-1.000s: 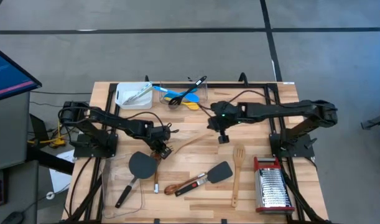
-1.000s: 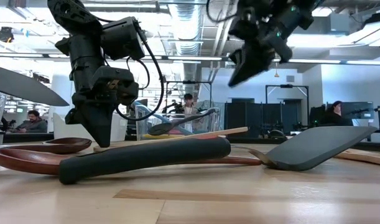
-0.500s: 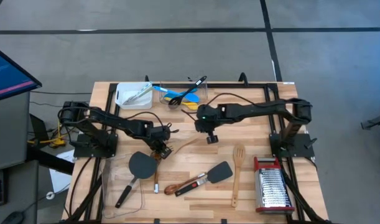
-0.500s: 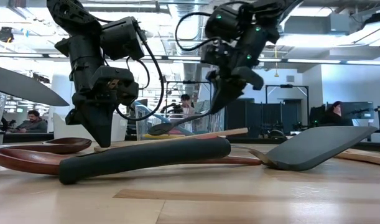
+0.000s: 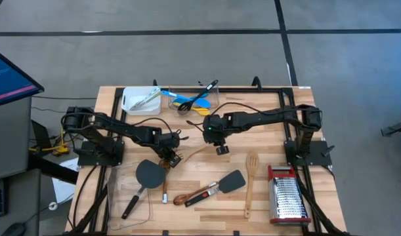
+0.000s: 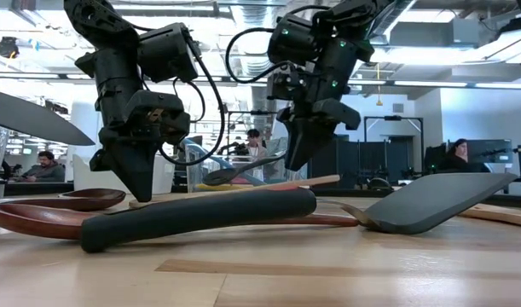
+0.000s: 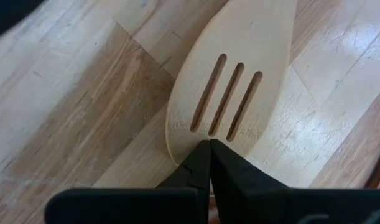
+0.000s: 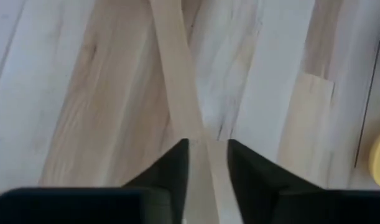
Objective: Pick & Place Kitchen Items
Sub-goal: Put the brown slotted spoon into the top transparent bin
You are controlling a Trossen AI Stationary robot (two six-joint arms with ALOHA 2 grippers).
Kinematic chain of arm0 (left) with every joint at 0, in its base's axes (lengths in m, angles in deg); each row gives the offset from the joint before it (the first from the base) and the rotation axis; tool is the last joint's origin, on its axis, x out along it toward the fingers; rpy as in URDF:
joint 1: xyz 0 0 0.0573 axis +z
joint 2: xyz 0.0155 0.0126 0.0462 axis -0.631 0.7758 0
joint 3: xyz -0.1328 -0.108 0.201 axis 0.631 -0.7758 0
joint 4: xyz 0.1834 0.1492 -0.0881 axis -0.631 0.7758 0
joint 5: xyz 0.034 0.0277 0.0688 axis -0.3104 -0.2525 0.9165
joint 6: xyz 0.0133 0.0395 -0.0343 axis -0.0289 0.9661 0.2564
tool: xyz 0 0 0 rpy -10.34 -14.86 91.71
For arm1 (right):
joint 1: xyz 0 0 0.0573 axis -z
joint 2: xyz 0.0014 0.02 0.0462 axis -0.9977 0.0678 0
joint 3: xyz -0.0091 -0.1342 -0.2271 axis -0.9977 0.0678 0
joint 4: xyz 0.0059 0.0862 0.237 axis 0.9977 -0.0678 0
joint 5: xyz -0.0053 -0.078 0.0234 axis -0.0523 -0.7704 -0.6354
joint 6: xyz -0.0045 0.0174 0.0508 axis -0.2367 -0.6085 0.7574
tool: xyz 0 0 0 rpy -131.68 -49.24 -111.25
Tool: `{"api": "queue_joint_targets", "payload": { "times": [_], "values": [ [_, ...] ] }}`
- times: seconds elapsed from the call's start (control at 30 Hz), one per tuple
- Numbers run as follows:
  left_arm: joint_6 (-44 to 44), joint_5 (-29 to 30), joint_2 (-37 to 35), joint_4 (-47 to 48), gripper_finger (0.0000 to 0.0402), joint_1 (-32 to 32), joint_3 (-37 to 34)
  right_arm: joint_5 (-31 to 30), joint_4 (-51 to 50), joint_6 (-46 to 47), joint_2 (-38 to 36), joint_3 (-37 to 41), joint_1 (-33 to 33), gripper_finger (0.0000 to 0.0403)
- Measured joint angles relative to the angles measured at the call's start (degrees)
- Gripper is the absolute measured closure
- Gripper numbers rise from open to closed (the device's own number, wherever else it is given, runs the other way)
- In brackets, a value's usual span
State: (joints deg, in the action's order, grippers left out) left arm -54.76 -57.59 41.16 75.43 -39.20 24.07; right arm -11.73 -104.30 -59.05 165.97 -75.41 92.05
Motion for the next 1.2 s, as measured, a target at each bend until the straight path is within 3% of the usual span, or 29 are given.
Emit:
{"api": "queue_joint_targets", "payload": {
  "times": [0.23,0.37,0.97,1.2],
  "values": [
    [0.0,0.0,0.0,0.0,0.0400,0.0,0.0,0.1,0.4,0.1,0.5,0.0,-0.2,0.0182],
    [0.0,0.0,0.0,-0.1,0.0400,0.0,0.0,0.2,1.1,0.8,0.6,0.6,-0.1,0.0156],
    [0.0,0.0,0.0,-0.1,0.0400,0.0,0.0,0.6,1.7,3.1,0.6,1.3,1.4,0.0201],
    [0.0,0.1,0.0,-0.2,0.0400,0.0,0.0,1.1,3.4,4.4,4.9,1.2,1.2,0.0214]
  ]
}}
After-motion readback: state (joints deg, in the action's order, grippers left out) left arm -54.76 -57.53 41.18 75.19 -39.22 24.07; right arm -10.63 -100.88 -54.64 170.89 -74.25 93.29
